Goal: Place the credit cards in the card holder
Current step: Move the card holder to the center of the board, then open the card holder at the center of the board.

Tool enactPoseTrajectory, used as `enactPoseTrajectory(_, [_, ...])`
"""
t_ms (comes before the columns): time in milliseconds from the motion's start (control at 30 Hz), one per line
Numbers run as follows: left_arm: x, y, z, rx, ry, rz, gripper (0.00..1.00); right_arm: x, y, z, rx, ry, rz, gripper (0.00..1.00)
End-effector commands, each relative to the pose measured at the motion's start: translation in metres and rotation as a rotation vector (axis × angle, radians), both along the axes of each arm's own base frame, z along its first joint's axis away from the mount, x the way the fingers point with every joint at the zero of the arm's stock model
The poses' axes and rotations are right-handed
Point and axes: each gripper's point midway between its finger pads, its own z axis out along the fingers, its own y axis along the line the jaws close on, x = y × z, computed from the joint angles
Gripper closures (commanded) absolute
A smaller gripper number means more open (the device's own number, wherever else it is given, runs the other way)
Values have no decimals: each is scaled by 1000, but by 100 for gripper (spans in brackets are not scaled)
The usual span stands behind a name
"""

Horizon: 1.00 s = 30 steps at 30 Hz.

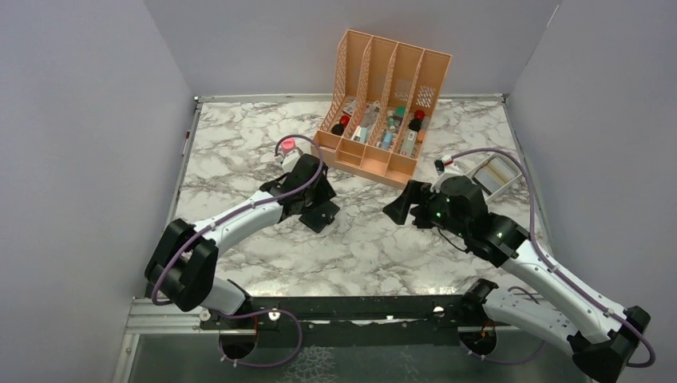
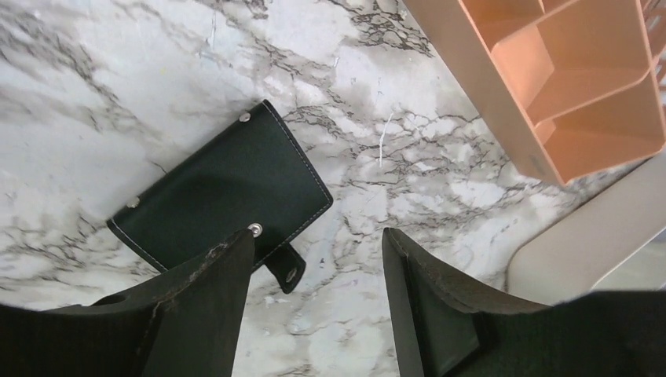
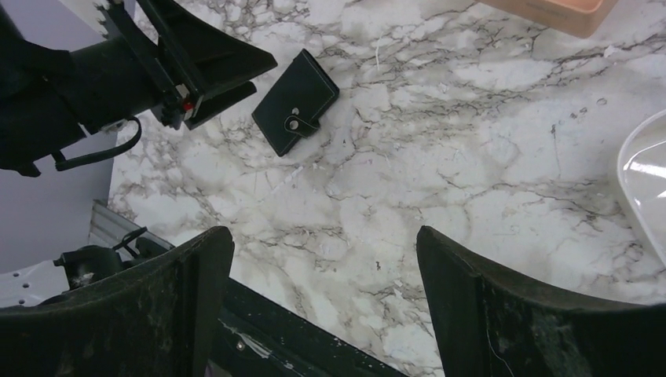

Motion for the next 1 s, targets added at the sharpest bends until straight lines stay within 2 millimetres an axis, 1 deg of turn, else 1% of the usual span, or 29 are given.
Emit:
enactPoseTrajectory(0, [5, 14, 16, 161, -132, -184, 36, 1, 12, -10, 69, 90, -19, 11])
enactPoseTrajectory(100, [-2, 21, 10, 185, -141, -278, 36, 2, 23, -19, 91, 157, -19, 15])
enactPoseTrajectory(200, [-5, 27, 6, 128, -146, -338, 36, 2, 38, -30, 131, 236, -8, 21])
enactPoseTrajectory(267, [-6, 30, 5, 85, -145, -373, 36, 1, 47, -40, 153, 300, -6, 24])
enactPoseTrajectory(400, [-5, 48, -4, 109, -119, -391, 36, 7, 64, -56, 169, 375, -10, 28])
enactPoseTrajectory(467, [-8, 51, -8, 123, -114, -398, 36, 13, 72, -61, 168, 376, -18, 31])
enactPoseTrajectory(567, [-13, 49, -16, 110, -101, -414, 36, 24, 84, -70, 172, 393, -37, 36])
enactPoseTrajectory(767, [-23, 44, -40, 72, -38, -428, 37, 36, 116, -90, 173, 463, -27, 39])
enactPoseTrajectory(833, [-24, 41, -43, 53, -31, -438, 38, 37, 128, -96, 169, 488, -21, 40])
enactPoseTrajectory(967, [-26, 36, -47, 28, -26, -453, 40, 40, 144, -108, 161, 519, -16, 40])
